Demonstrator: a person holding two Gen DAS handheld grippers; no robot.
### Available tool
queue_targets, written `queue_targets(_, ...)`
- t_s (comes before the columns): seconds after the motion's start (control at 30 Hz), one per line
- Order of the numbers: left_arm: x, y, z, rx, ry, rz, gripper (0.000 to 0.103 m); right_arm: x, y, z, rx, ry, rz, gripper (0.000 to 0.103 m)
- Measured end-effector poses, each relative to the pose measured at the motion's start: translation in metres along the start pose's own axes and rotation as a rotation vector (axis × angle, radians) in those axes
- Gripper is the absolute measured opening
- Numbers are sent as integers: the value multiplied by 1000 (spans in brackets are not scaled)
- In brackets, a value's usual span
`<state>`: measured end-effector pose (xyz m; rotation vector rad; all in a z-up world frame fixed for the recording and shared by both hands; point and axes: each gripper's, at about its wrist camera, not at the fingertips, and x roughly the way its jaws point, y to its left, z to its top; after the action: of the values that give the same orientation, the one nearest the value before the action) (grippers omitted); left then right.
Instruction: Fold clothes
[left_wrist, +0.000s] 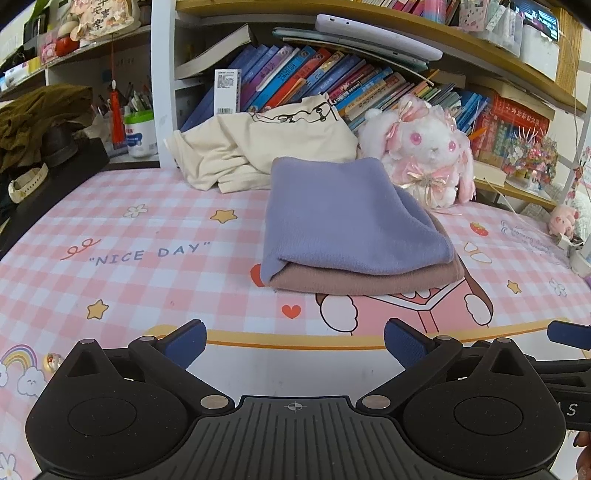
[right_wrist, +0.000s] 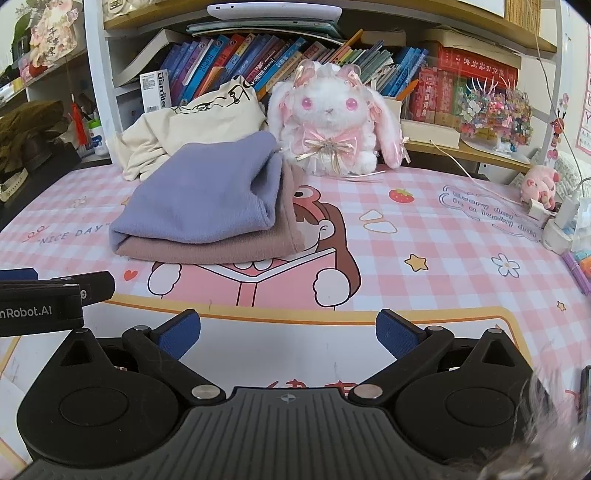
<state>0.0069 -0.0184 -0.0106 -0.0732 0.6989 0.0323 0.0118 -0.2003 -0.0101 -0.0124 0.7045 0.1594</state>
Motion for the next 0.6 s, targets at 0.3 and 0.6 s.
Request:
queue_targets(0.3,2,-1,0,5,7,0,103,1,-1,0,6,4,-5,103)
queue_targets(0.6,3,-2,-1,16,16,5,103,2,-1,0,10,3,-15,103)
